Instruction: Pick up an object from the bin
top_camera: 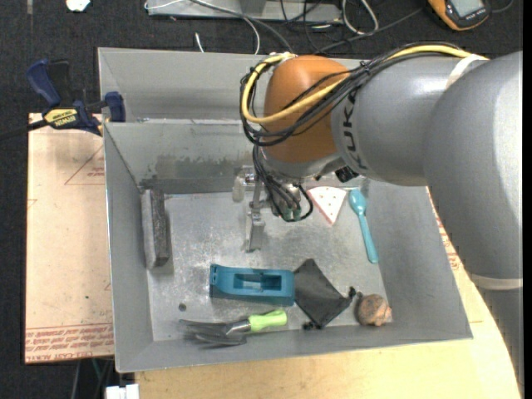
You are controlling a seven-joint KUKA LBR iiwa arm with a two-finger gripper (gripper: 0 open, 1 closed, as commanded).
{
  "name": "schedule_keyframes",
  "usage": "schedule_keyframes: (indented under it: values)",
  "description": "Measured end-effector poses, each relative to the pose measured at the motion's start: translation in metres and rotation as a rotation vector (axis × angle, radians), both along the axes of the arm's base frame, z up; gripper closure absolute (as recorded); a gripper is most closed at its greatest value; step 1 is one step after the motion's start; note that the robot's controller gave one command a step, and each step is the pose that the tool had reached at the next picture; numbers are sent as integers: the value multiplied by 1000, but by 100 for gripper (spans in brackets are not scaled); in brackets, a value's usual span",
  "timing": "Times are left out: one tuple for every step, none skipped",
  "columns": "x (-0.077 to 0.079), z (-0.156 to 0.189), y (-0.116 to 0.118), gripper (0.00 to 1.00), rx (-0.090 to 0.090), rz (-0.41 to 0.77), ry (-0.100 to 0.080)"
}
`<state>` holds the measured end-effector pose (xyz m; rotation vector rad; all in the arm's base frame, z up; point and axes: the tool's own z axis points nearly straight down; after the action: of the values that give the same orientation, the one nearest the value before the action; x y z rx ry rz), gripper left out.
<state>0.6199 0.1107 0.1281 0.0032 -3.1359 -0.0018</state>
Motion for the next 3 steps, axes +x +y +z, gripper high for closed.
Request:
schedule_keyframes:
  values:
    - [2, 4, 0, 0, 0, -2, -7]
    - [-43, 42, -22, 0, 1, 140, 4]
    - [-87, 69, -44, 0, 2, 257, -4]
